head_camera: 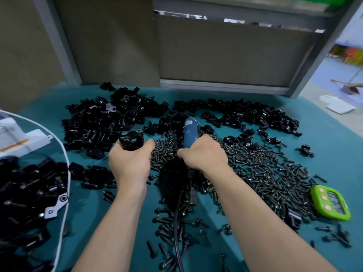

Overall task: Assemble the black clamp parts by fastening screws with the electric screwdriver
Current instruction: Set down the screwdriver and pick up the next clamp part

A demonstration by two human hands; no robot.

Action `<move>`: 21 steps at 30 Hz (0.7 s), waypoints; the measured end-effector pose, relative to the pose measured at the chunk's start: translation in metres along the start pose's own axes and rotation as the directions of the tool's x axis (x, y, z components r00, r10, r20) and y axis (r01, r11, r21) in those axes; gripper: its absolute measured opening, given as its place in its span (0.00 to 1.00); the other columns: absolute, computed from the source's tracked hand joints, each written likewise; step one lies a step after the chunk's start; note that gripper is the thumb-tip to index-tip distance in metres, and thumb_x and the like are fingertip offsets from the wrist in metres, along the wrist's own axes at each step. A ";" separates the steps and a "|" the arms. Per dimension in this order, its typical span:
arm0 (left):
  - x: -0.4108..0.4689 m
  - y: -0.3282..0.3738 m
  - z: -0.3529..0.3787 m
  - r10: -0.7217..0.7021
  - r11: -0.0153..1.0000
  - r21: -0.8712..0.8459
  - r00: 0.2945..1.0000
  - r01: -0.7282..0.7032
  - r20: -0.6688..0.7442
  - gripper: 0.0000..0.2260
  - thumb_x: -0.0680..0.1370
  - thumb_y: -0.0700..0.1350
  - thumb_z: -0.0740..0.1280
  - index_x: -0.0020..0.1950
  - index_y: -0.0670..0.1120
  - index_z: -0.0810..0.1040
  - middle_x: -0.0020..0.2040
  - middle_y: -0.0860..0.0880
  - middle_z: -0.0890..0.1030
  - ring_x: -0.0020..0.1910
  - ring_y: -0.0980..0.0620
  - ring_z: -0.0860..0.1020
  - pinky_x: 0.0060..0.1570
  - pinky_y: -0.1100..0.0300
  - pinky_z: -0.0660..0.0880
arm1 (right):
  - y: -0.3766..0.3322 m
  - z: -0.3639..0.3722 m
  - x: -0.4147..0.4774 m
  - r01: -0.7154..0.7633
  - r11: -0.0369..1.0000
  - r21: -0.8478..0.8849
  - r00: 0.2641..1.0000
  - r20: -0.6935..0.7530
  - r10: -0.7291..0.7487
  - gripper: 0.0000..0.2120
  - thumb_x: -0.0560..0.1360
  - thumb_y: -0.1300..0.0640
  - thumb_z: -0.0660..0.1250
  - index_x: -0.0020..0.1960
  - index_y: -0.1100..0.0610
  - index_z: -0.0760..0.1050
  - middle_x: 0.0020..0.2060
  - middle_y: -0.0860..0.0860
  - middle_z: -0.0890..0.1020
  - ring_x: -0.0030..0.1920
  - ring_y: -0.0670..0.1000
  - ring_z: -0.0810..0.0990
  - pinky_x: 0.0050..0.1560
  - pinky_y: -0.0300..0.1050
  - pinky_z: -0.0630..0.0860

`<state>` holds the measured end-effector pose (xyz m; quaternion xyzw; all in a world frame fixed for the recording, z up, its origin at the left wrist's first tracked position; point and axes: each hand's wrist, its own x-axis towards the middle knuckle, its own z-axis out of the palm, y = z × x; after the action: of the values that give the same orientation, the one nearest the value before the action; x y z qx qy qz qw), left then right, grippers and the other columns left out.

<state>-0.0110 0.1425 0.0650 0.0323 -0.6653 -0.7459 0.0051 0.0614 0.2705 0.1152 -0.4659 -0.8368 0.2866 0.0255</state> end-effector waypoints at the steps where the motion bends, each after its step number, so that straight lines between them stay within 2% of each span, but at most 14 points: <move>1: -0.001 0.001 0.000 -0.005 1.000 -0.006 1.000 0.005 0.000 0.09 0.65 0.47 0.76 0.40 0.54 0.79 0.30 0.60 0.81 0.25 0.61 0.76 0.24 0.68 0.70 | 0.005 -0.004 0.002 -0.008 0.990 0.140 0.999 0.035 0.003 0.20 0.70 0.46 0.75 0.55 0.57 0.74 0.42 0.51 0.81 0.41 0.54 0.81 0.41 0.49 0.77; 3: -0.001 0.003 0.000 -0.014 1.000 -0.018 1.000 0.014 0.002 0.09 0.66 0.48 0.78 0.40 0.56 0.80 0.31 0.63 0.81 0.26 0.64 0.76 0.23 0.71 0.69 | 0.017 -0.015 0.005 -0.077 0.865 0.496 0.989 0.147 0.004 0.13 0.73 0.56 0.72 0.54 0.60 0.76 0.39 0.55 0.84 0.38 0.55 0.82 0.46 0.57 0.82; 4: 0.000 0.004 0.001 -0.023 0.999 -0.024 1.000 0.023 0.001 0.08 0.67 0.47 0.78 0.41 0.55 0.81 0.31 0.64 0.81 0.26 0.65 0.77 0.22 0.72 0.68 | 0.024 -0.022 0.006 -0.128 0.755 0.643 0.977 0.214 -0.016 0.11 0.74 0.60 0.71 0.55 0.62 0.76 0.39 0.58 0.86 0.37 0.56 0.84 0.47 0.56 0.83; 6: 0.000 0.003 0.004 -0.046 0.999 -0.023 0.999 0.046 -0.001 0.07 0.69 0.46 0.79 0.42 0.53 0.82 0.30 0.64 0.81 0.26 0.66 0.77 0.22 0.74 0.67 | 0.039 -0.034 0.005 -0.212 0.497 0.841 0.940 0.315 -0.132 0.14 0.77 0.65 0.67 0.62 0.64 0.72 0.41 0.64 0.86 0.38 0.57 0.85 0.39 0.48 0.82; 7: 0.000 0.002 0.006 -0.057 0.998 -0.020 0.998 0.058 0.006 0.07 0.69 0.45 0.78 0.42 0.52 0.82 0.29 0.65 0.81 0.26 0.67 0.77 0.22 0.74 0.67 | 0.046 -0.036 0.002 -0.257 0.345 0.903 0.910 0.346 -0.228 0.17 0.78 0.66 0.65 0.67 0.63 0.69 0.45 0.66 0.86 0.39 0.58 0.84 0.37 0.47 0.82; 9: 0.000 0.000 0.008 -0.072 0.997 -0.009 0.997 0.072 0.025 0.07 0.69 0.44 0.78 0.42 0.52 0.81 0.29 0.65 0.81 0.26 0.67 0.76 0.24 0.71 0.70 | 0.061 -0.036 -0.004 -0.398 0.001 0.917 0.816 0.355 -0.455 0.24 0.78 0.65 0.65 0.73 0.61 0.67 0.54 0.67 0.83 0.43 0.57 0.83 0.41 0.48 0.82; 10: 0.000 0.000 0.009 -0.075 0.997 -0.004 0.997 0.075 0.031 0.08 0.70 0.44 0.78 0.43 0.52 0.82 0.30 0.65 0.81 0.26 0.67 0.77 0.27 0.68 0.71 | 0.068 -0.034 -0.007 -0.453 -0.139 0.880 0.776 0.314 -0.547 0.26 0.77 0.64 0.66 0.74 0.61 0.67 0.57 0.66 0.81 0.45 0.56 0.83 0.44 0.49 0.82; 11: 0.001 0.000 0.009 -0.075 0.997 -0.004 0.997 0.075 0.035 0.07 0.70 0.44 0.78 0.44 0.52 0.82 0.30 0.65 0.81 0.27 0.67 0.77 0.30 0.65 0.71 | 0.073 -0.033 -0.009 -0.457 -0.215 0.863 0.759 0.252 -0.601 0.27 0.76 0.63 0.67 0.75 0.61 0.67 0.60 0.65 0.81 0.47 0.56 0.82 0.46 0.50 0.82; 12: 0.001 0.000 0.009 -0.075 0.997 -0.009 0.997 0.076 0.034 0.07 0.70 0.44 0.78 0.44 0.51 0.82 0.31 0.65 0.82 0.27 0.66 0.78 0.32 0.63 0.71 | 0.075 -0.035 -0.009 -0.422 -0.214 0.881 0.753 0.209 -0.624 0.28 0.75 0.63 0.68 0.75 0.60 0.68 0.60 0.63 0.81 0.48 0.55 0.82 0.47 0.50 0.81; 13: 0.001 -0.001 0.008 -0.076 0.997 -0.017 0.997 0.077 0.031 0.08 0.70 0.44 0.78 0.45 0.51 0.83 0.32 0.64 0.82 0.28 0.66 0.78 0.33 0.62 0.71 | 0.074 -0.037 -0.009 -0.348 -0.139 0.927 0.760 0.192 -0.621 0.29 0.74 0.64 0.69 0.75 0.59 0.69 0.57 0.61 0.82 0.47 0.54 0.81 0.45 0.50 0.81; 15: 0.001 -0.001 0.007 -0.080 0.996 -0.035 0.996 0.081 0.034 0.07 0.71 0.44 0.79 0.46 0.51 0.84 0.34 0.63 0.83 0.29 0.65 0.79 0.36 0.61 0.72 | 0.067 -0.039 -0.008 -0.129 0.143 0.981 0.841 0.184 -0.509 0.29 0.71 0.70 0.69 0.71 0.60 0.70 0.44 0.57 0.82 0.39 0.54 0.78 0.37 0.49 0.79; 16: 0.001 -0.001 0.006 -0.082 0.996 -0.038 0.996 0.084 0.040 0.07 0.71 0.44 0.79 0.46 0.51 0.84 0.33 0.63 0.83 0.29 0.65 0.78 0.37 0.60 0.72 | 0.062 -0.040 -0.008 -0.055 0.250 0.967 0.891 0.160 -0.426 0.26 0.71 0.73 0.69 0.68 0.62 0.70 0.38 0.56 0.80 0.35 0.54 0.76 0.33 0.48 0.77; 17: 0.001 -0.001 0.006 -0.085 0.996 -0.034 0.995 0.087 0.051 0.06 0.71 0.44 0.79 0.46 0.50 0.85 0.33 0.62 0.82 0.29 0.64 0.78 0.38 0.59 0.73 | 0.059 -0.040 -0.008 -0.032 0.285 0.958 0.918 0.141 -0.370 0.24 0.71 0.74 0.69 0.65 0.63 0.71 0.35 0.56 0.79 0.32 0.53 0.76 0.31 0.47 0.76; 21: -0.001 -0.002 0.008 -0.057 0.998 0.036 0.991 0.053 0.117 0.06 0.72 0.42 0.77 0.43 0.48 0.82 0.29 0.61 0.79 0.26 0.63 0.74 0.35 0.57 0.71 | 0.052 -0.049 -0.008 -0.060 0.121 0.991 0.940 0.097 -0.327 0.24 0.66 0.69 0.70 0.62 0.59 0.74 0.37 0.55 0.81 0.36 0.54 0.80 0.41 0.50 0.79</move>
<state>-0.0105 0.1506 0.0638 0.0065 -0.6755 -0.7352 -0.0556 0.1211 0.3075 0.1321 -0.2068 -0.4721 0.8262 0.2275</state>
